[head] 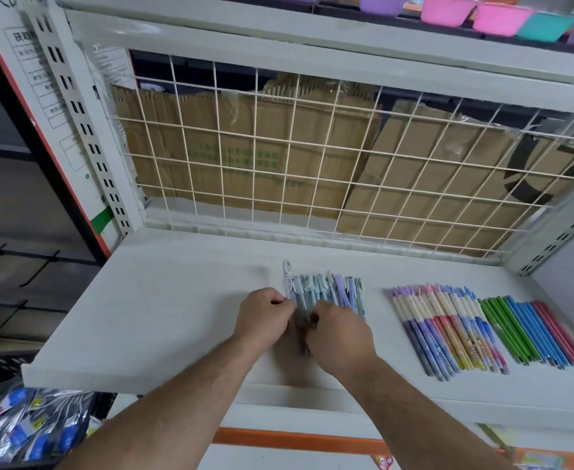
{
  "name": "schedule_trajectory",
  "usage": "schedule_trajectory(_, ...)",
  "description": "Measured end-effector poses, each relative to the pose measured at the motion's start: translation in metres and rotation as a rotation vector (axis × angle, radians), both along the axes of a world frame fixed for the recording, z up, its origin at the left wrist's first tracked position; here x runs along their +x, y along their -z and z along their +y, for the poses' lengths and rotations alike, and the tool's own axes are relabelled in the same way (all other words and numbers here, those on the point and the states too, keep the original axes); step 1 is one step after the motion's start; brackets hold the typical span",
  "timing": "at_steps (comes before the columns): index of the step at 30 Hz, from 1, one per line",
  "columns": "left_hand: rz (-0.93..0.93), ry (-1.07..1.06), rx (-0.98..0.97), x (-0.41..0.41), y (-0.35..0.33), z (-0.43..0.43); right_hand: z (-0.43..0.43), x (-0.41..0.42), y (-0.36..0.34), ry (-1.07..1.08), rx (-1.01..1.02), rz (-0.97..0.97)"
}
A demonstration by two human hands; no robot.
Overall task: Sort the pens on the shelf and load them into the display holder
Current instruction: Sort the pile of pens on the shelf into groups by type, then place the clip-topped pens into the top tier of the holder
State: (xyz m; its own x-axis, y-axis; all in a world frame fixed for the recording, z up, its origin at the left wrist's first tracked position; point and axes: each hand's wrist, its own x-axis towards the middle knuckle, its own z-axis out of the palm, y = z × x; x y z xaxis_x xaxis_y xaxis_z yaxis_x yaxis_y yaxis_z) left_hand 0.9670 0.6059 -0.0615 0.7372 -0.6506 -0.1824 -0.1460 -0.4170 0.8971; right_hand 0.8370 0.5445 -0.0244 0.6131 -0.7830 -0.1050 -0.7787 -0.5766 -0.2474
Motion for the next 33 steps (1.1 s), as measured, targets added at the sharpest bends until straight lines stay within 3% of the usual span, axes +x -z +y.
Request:
schedule_trajectory(3, 0.009, 0.009, -0.036, 0.000, 0.000, 0.002, 0.003, 0.008, -0.002, 0.009, -0.024, 0.094)
schedule_trajectory(7, 0.048, 0.000, -0.082, 0.002, -0.001, 0.005, 0.006, 0.015, -0.006, 0.100, 0.067, 0.059)
schedule_trajectory(13, 0.109, 0.003, -0.106, 0.005, -0.005, 0.010, 0.003, 0.003, -0.017, 0.306, 0.400, -0.444)
schedule_trajectory(16, 0.169, 0.029, -0.126, 0.008, -0.006, 0.011, 0.007, -0.012, -0.023, 0.337, 0.458, -0.571)
schedule_trajectory(20, 0.239, 0.079, -0.180, -0.003, -0.015, 0.009, 0.010, -0.038, -0.031, 0.286, 0.511, -0.603)
schedule_trajectory(27, 0.187, 0.227, -0.189, -0.060, -0.042, -0.001, 0.001, -0.081, -0.045, 0.253, 0.482, -0.651)
schedule_trajectory(33, 0.169, 0.229, -0.190, -0.124, -0.064, -0.017, -0.020, -0.143, -0.055, 0.237, 0.483, -0.691)
